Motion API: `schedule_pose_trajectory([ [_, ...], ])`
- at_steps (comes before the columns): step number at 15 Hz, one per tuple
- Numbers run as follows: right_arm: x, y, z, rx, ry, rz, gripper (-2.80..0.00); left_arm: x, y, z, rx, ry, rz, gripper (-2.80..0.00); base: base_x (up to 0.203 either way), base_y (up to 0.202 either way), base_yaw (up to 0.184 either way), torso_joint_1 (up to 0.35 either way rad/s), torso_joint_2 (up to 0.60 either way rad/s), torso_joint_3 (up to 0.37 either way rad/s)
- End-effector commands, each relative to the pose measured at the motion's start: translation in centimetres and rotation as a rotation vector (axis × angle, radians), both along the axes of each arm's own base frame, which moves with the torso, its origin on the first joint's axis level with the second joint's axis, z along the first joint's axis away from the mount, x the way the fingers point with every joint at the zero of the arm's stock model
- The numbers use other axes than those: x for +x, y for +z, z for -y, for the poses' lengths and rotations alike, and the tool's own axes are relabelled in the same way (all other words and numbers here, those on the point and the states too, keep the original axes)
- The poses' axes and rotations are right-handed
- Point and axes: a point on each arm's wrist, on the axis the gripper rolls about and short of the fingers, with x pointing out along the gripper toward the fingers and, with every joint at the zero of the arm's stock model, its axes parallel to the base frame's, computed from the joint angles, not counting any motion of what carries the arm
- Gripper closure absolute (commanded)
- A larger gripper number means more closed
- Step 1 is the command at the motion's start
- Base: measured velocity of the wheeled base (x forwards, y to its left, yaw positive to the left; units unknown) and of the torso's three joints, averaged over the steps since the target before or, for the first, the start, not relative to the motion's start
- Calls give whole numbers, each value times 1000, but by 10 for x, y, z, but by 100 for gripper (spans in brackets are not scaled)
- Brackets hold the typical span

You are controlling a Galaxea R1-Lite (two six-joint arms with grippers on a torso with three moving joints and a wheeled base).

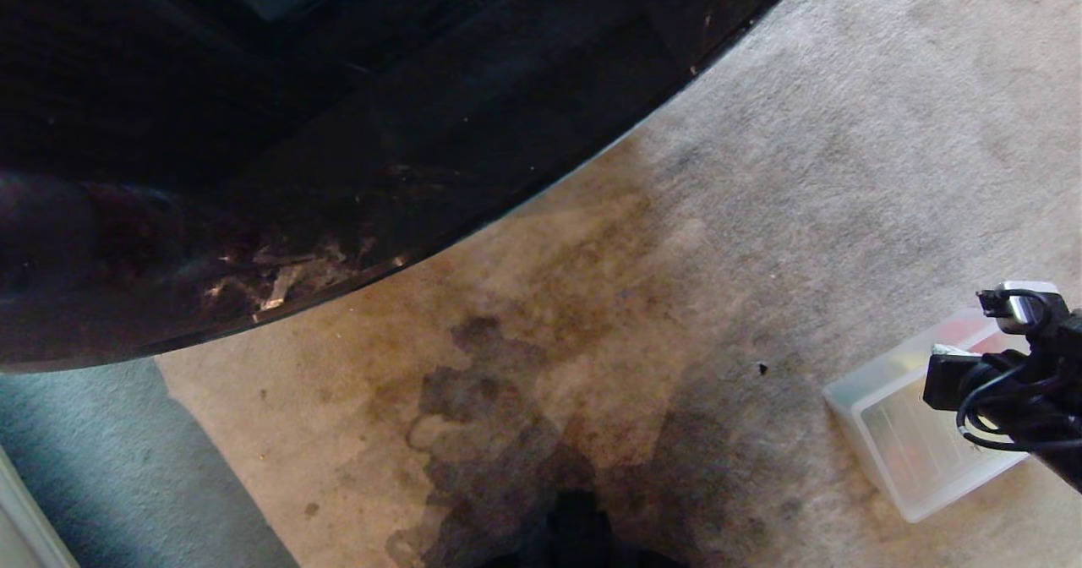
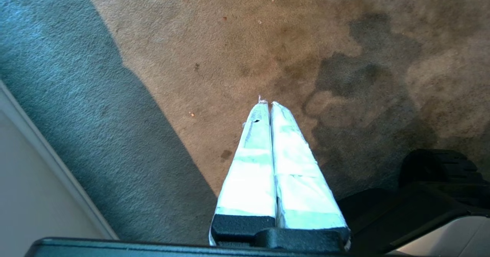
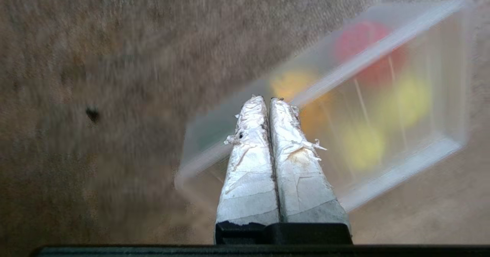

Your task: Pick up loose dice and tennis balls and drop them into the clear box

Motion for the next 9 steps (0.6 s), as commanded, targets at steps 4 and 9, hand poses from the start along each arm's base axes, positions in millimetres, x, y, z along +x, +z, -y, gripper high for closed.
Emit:
schedule_pose_trajectory([
  [4, -79, 41, -10, -47, 20, -2, 0, 0, 0, 0, -1, 1, 0, 0, 0, 0, 0, 0, 0, 0],
  [9, -175, 15, -19, -86, 45, -86, 0, 0, 0, 0, -1, 1, 0, 0, 0, 0, 0, 0, 0, 0],
])
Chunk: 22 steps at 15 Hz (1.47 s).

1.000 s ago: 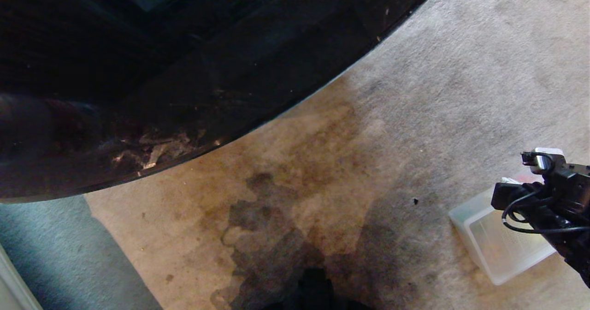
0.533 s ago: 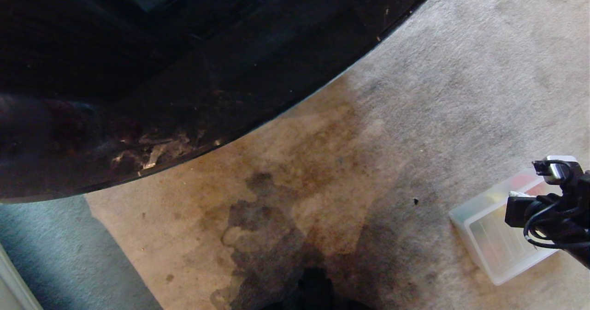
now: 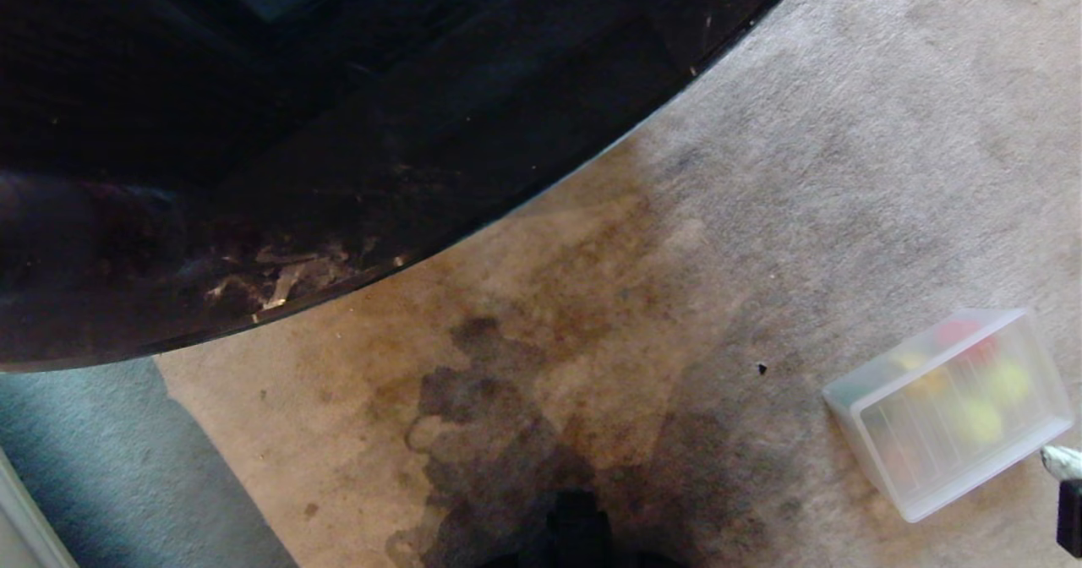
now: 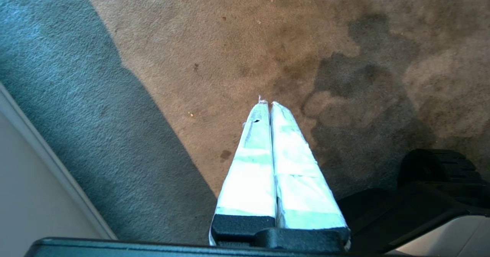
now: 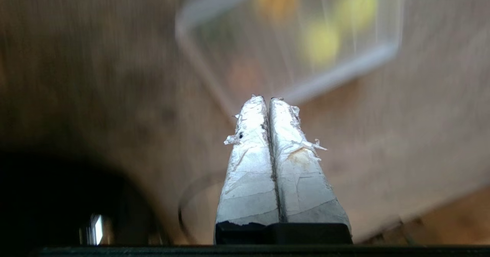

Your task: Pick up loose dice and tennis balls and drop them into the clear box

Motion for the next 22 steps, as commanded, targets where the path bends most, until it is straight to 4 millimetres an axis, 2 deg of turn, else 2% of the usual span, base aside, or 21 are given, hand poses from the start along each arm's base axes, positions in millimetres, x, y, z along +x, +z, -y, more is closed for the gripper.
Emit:
schedule_pose_trajectory([
  [1, -45, -20, -4, -14, 10, -21, 0, 0, 0, 0, 0, 1, 0, 0, 0, 0, 0, 0, 0, 0],
  [4, -59, -27, -6, 1, 36, -24, 0, 0, 0, 0, 0, 1, 0, 0, 0, 0, 0, 0, 0, 0],
  [6, -81, -31, -9, 2, 59, 91, 0, 0, 0, 0, 0, 1, -1, 0, 0, 0, 0, 0, 0, 0],
  [8, -93, -38, -11, 9, 80, 139, 0, 0, 0, 0, 0, 1, -1, 0, 0, 0, 0, 0, 0, 0],
  [15, -96, -44, -14, 45, 177, 116, 0, 0, 0, 0, 0, 1, 0, 0, 0, 0, 0, 0, 0, 0],
  [18, -106, -45, -13, 54, 282, 253, 0, 0, 0, 0, 0, 1, -1, 0, 0, 0, 0, 0, 0, 0],
  [20, -110, -52, -13, 128, 252, 347, 0, 0, 0, 0, 0, 1, -1, 0, 0, 0, 0, 0, 0, 0],
  [22, -113, -53, -13, 127, 252, 382, 0, 0, 0, 0, 0, 1, 0, 0, 0, 0, 0, 0, 0, 0],
])
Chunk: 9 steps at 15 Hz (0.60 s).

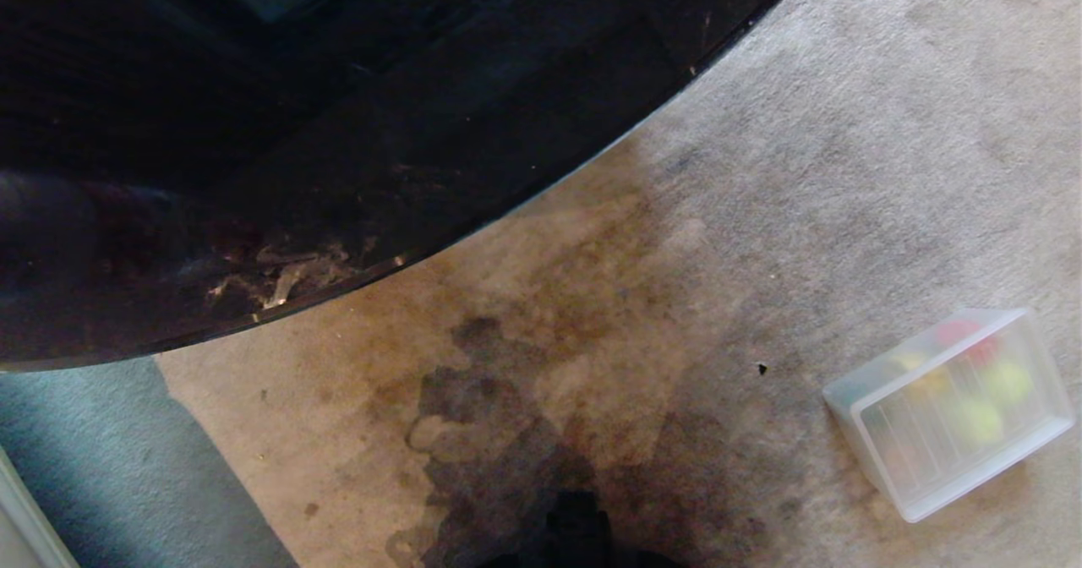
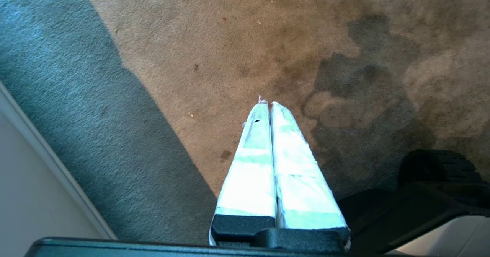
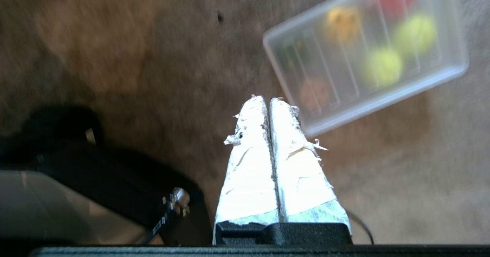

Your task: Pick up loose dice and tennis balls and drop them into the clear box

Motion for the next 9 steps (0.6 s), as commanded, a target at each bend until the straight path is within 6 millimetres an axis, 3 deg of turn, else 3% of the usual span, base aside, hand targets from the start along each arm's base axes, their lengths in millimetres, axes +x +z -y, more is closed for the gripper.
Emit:
schedule_pose_trajectory([
  [1, -6, -3, 0, -1, 3, 65, 0, 0, 0, 0, -1, 0, 0, 0, 0, 0, 0, 0, 0, 0],
  [9, -6, -3, 0, 6, 3, 68, 0, 0, 0, 0, -1, 0, 0, 0, 0, 0, 0, 0, 0, 0],
])
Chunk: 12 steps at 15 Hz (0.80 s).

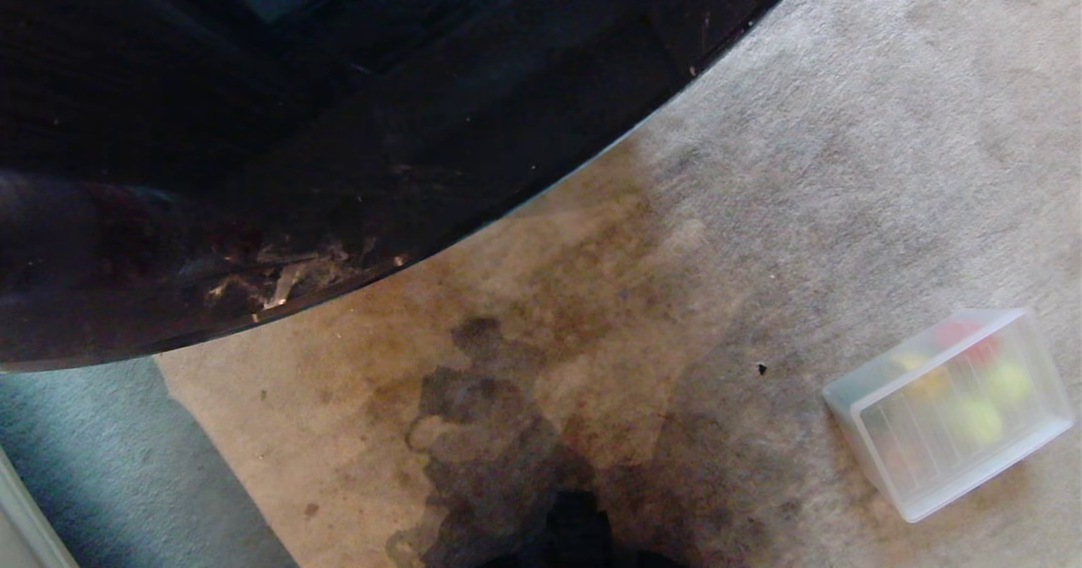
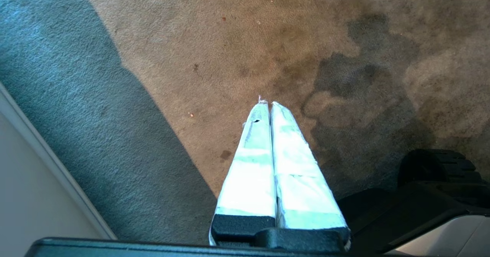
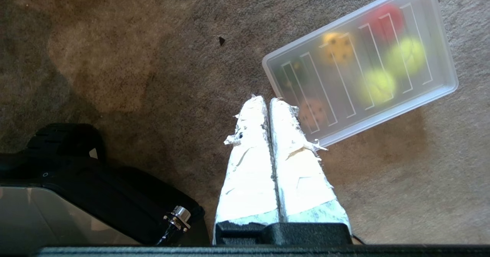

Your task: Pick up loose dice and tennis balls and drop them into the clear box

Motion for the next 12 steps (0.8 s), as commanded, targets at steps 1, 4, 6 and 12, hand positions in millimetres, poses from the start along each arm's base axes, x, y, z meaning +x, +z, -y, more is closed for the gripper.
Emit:
schedule_pose_trajectory([
  [1, 0, 0, 0, 0, 0, -3, 0, 0, 0, 0, -1, 0, 0, 0, 0, 0, 0, 0, 0, 0],
  [4, 0, 0, 0, 0, 0, -3, 0, 0, 0, 0, -1, 0, 0, 0, 0, 0, 0, 0, 0, 0],
  [6, 0, 0, 0, 0, 0, -3, 0, 0, 0, 0, 4, 0, 0, 0, 0, 0, 0, 0, 0, 0],
  [12, 0, 0, 0, 0, 0, -3, 0, 0, 0, 0, -5, 0, 0, 0, 0, 0, 0, 1, 1, 118],
])
